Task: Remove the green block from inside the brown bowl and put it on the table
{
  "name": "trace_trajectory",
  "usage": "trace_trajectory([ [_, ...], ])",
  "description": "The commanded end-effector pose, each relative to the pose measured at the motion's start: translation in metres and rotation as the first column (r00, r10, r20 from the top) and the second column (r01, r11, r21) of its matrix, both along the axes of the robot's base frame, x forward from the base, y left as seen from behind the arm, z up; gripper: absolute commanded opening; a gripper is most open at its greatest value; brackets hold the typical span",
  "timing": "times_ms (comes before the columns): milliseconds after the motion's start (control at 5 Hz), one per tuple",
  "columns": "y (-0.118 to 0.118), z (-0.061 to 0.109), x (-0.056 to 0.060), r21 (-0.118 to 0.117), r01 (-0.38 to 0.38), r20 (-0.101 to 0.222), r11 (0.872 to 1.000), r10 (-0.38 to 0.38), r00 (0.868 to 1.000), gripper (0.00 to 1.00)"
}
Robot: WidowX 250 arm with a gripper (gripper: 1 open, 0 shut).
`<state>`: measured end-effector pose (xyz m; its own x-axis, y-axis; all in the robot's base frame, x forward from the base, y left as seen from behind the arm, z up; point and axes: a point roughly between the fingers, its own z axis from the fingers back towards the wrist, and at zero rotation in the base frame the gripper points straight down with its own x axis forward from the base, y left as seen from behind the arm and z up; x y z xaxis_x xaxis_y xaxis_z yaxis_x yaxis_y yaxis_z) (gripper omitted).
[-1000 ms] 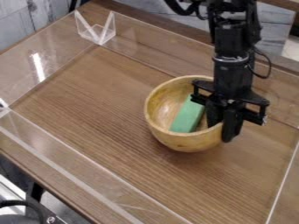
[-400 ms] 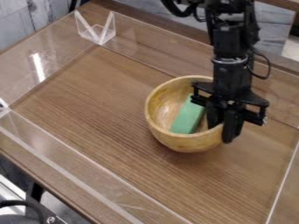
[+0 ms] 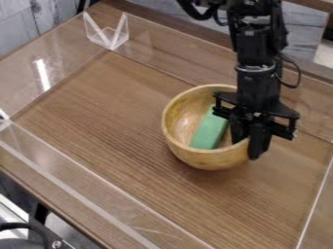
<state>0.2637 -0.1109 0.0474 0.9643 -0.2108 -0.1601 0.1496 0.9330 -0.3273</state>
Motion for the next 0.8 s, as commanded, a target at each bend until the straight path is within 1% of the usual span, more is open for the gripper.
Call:
trace_trajectory([
  [0,-0.0142,-0.0213,-0.015,-0.069,0.111,-0.031,0.991,-0.114,0.993,0.0],
  [600,-0.01,-0.0145,-0.0153,-0.091,0.103,-0.056,0.991,-0.108,0.993,0.0],
])
